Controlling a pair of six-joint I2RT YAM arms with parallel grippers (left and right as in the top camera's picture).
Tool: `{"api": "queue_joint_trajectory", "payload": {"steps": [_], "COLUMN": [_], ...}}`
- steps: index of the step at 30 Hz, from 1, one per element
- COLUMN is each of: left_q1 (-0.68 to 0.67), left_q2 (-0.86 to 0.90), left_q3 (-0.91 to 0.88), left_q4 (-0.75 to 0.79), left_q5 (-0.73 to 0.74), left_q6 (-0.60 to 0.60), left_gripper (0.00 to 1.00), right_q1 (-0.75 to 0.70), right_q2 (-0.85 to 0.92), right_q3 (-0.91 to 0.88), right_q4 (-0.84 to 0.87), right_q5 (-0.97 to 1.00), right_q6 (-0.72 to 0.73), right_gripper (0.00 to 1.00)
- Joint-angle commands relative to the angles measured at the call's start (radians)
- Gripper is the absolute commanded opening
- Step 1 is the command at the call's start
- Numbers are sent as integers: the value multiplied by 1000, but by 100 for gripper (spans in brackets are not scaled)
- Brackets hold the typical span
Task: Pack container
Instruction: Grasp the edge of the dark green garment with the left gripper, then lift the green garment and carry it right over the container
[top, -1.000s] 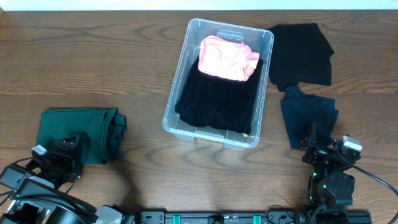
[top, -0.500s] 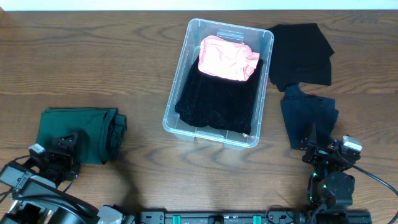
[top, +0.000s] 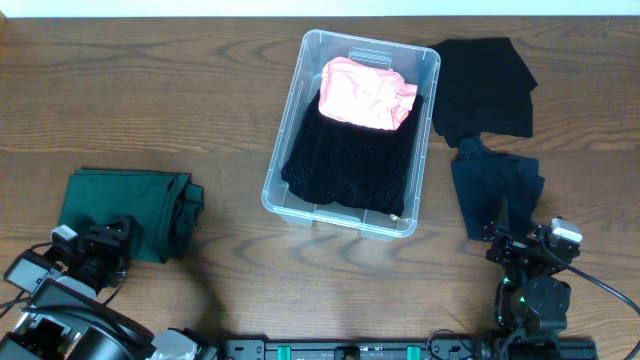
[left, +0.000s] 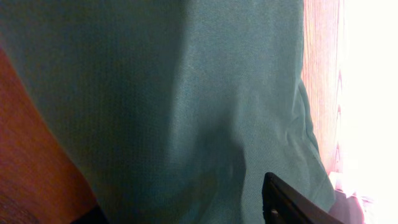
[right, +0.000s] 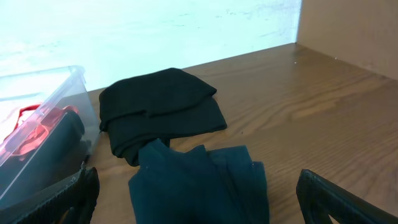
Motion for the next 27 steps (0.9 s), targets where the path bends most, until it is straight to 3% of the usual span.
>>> {"api": "queue_joint_trajectory", "payload": {"steps": [1,4,11,15,21,27], "left_q1": [-9,-9,-9,-9,-9,-9], "left_q2": [41,41,41,41,41,12], "left_q3": [-40,-40,-40,-39,-26,44], "left_q4": [-18,-7,81,101,192,295], "left_q5": [-85,-59,97,123,300,547], "left_q6": [6,6,5,-38,-97,-230], "left_gripper": [59,56,26,15,6,6], "right_q1": [-5,-5,-5,-5,-5,-5], "right_q2": [-4,-4,-4,-4,-4,-4], "right_q3": [-3,-3,-3,-3,-3,-3], "right_q4": [-1,-1,-1,-1,-1,-1], "right_q5": [0,0,0,0,0,0], "right_q6": [10,10,10,10,10,10], "right_gripper": [99,99,99,99,99,99]}}
